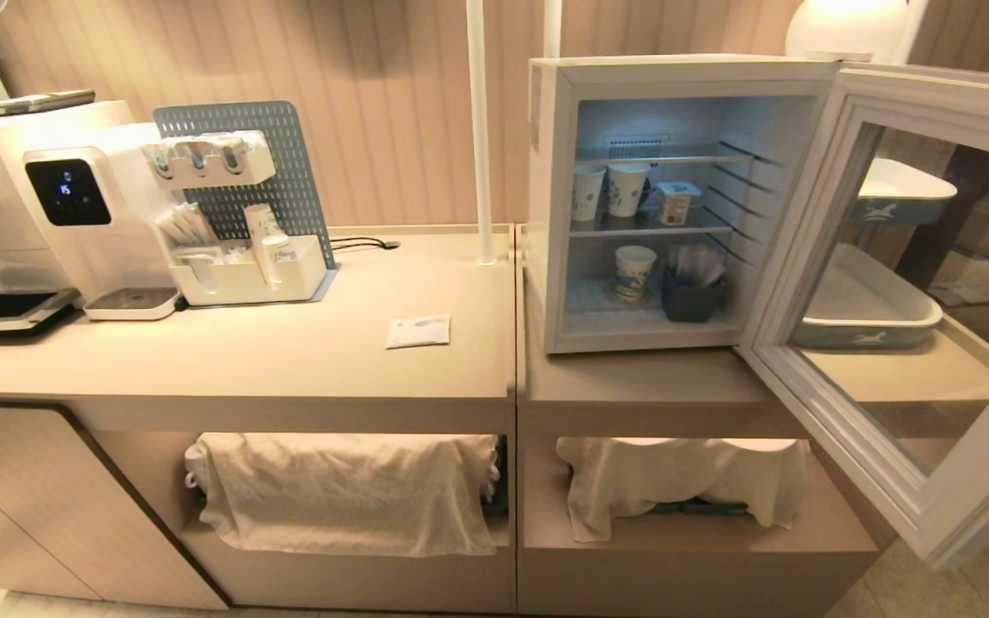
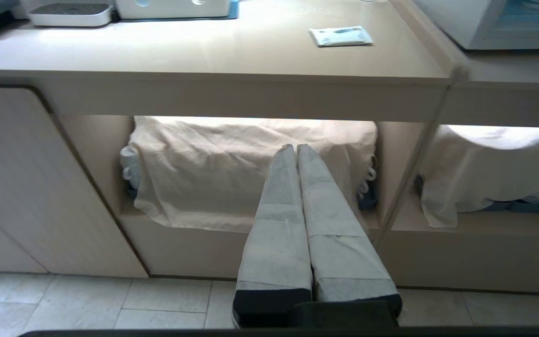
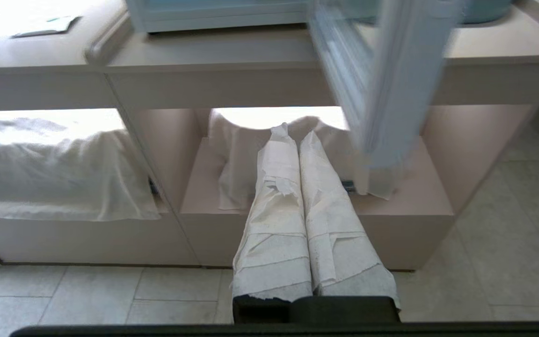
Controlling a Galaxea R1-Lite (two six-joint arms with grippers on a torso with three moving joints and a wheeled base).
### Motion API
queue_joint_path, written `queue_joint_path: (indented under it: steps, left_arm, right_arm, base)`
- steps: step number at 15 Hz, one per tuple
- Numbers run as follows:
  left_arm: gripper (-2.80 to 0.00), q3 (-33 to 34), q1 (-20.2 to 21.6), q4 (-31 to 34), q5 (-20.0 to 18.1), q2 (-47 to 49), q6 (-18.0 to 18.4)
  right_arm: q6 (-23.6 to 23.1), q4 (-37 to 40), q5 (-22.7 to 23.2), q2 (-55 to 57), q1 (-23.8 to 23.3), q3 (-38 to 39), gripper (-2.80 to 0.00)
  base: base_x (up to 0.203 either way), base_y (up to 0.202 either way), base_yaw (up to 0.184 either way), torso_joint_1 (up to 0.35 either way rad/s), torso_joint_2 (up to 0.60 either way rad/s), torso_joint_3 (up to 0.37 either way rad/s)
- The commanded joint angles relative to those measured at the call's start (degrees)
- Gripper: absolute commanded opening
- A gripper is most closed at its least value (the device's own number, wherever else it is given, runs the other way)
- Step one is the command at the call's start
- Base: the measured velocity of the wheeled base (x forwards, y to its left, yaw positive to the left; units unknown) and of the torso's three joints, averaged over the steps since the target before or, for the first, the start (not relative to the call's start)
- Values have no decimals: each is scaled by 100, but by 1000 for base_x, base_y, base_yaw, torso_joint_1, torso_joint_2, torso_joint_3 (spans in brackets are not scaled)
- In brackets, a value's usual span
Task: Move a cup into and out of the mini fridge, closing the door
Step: Take the yoghurt out of the freezer
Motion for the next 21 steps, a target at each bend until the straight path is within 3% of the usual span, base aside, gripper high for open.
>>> queue_joint_path:
  steps: [1,5,10,21]
  left_arm:
    - [-280,9,-4,-2,2,9,-3]
    - [-280,9,-4,-2,2,9,-3]
    - [-280,9,-4,-10,-7,9,50]
    - [-280,9,5,-10,-7,9,15]
  right_arm:
    - [0,0,-1,9,1,-1,-280]
    - [0,0,-1,9,1,-1,-280]
    - [0,0,-2,9,1,-1,-280]
    - [-9,0,-10,9,1,-1,-280]
  base:
    - [0,195,-1,1,3,6]
    - [0,154,-1,2,3,1]
    - [0,0,0,0,0,0]
    - [177,0,0,3,5,2]
